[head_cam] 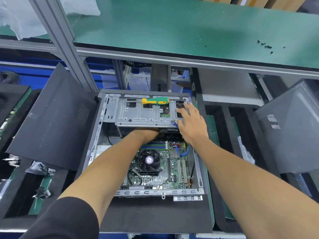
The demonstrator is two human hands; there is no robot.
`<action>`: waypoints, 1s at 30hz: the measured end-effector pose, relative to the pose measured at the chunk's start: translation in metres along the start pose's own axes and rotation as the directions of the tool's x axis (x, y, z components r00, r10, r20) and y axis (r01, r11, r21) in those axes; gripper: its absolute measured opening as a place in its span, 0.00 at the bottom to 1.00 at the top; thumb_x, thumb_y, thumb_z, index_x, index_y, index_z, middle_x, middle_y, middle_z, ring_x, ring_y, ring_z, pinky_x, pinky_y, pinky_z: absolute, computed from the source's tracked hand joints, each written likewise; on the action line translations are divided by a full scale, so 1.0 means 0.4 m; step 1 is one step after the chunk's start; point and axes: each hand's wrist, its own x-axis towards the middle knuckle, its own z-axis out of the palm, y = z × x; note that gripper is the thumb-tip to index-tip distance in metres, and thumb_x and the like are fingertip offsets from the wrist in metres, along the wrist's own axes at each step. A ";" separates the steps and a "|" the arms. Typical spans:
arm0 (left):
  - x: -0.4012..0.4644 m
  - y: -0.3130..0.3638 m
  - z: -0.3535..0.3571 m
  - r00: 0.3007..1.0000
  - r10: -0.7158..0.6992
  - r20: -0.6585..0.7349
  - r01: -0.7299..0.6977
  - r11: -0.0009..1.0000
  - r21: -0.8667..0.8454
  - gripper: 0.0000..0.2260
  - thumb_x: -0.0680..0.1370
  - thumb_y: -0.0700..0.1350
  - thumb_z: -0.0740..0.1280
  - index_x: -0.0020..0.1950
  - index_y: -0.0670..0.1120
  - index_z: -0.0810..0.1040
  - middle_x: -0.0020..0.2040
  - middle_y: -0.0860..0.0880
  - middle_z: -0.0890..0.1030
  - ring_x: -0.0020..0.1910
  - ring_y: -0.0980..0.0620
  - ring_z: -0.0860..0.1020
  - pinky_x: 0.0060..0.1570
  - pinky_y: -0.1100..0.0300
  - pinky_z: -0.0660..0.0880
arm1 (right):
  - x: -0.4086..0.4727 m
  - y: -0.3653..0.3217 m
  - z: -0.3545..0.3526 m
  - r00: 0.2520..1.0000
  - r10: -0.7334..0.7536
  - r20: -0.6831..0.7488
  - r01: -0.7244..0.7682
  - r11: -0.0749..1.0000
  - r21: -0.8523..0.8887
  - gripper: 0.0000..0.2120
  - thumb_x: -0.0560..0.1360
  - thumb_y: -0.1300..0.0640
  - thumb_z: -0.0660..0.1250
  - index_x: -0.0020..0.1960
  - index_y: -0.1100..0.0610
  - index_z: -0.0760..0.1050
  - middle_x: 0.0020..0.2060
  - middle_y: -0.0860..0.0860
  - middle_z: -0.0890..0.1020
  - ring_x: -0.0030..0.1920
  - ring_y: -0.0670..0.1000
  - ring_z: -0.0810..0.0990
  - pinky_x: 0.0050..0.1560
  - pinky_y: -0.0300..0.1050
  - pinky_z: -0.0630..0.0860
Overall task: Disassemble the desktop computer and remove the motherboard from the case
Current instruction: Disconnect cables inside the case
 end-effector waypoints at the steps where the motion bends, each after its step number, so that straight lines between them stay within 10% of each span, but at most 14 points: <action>1: 0.002 -0.006 0.003 0.996 0.086 -0.016 -0.086 0.996 0.038 0.24 0.82 0.59 0.57 0.74 0.50 0.71 0.75 0.45 0.70 0.74 0.42 0.67 0.73 0.48 0.61 | -0.001 -0.001 -0.001 1.000 0.001 0.002 -0.001 1.000 0.001 0.20 0.81 0.50 0.56 0.73 0.44 0.67 0.80 0.49 0.59 0.81 0.50 0.50 0.75 0.59 0.60; 10: 0.008 -0.012 -0.002 0.942 0.333 0.038 -0.330 0.901 0.280 0.16 0.84 0.54 0.59 0.69 0.49 0.73 0.72 0.44 0.73 0.71 0.45 0.70 0.70 0.54 0.63 | -0.006 -0.005 -0.004 1.000 -0.018 -0.008 0.018 1.000 -0.026 0.21 0.82 0.50 0.55 0.75 0.46 0.67 0.80 0.50 0.60 0.81 0.52 0.52 0.77 0.58 0.58; 18: 0.000 0.040 -0.001 0.991 0.104 0.081 -0.132 0.828 0.545 0.22 0.84 0.52 0.55 0.74 0.43 0.71 0.74 0.40 0.70 0.73 0.37 0.68 0.72 0.39 0.63 | -0.003 -0.004 -0.001 1.000 -0.009 -0.005 0.009 1.000 -0.009 0.20 0.82 0.49 0.56 0.74 0.46 0.67 0.80 0.50 0.59 0.81 0.52 0.52 0.77 0.59 0.59; 24: -0.019 0.086 0.030 0.990 -0.137 0.026 0.134 0.987 0.091 0.22 0.85 0.44 0.59 0.79 0.44 0.63 0.79 0.44 0.65 0.77 0.40 0.63 0.74 0.42 0.60 | -0.003 -0.002 0.001 1.000 -0.009 -0.009 0.009 1.000 -0.011 0.21 0.82 0.49 0.56 0.74 0.46 0.67 0.80 0.50 0.59 0.81 0.52 0.52 0.76 0.60 0.60; 30: -0.004 0.078 0.044 1.000 -0.023 -0.013 0.026 0.958 0.285 0.23 0.84 0.41 0.59 0.80 0.44 0.60 0.79 0.44 0.63 0.78 0.40 0.62 0.74 0.42 0.59 | -0.003 -0.001 0.001 1.000 -0.014 -0.008 0.014 1.000 -0.010 0.21 0.82 0.49 0.56 0.74 0.46 0.67 0.80 0.51 0.59 0.81 0.52 0.53 0.76 0.59 0.61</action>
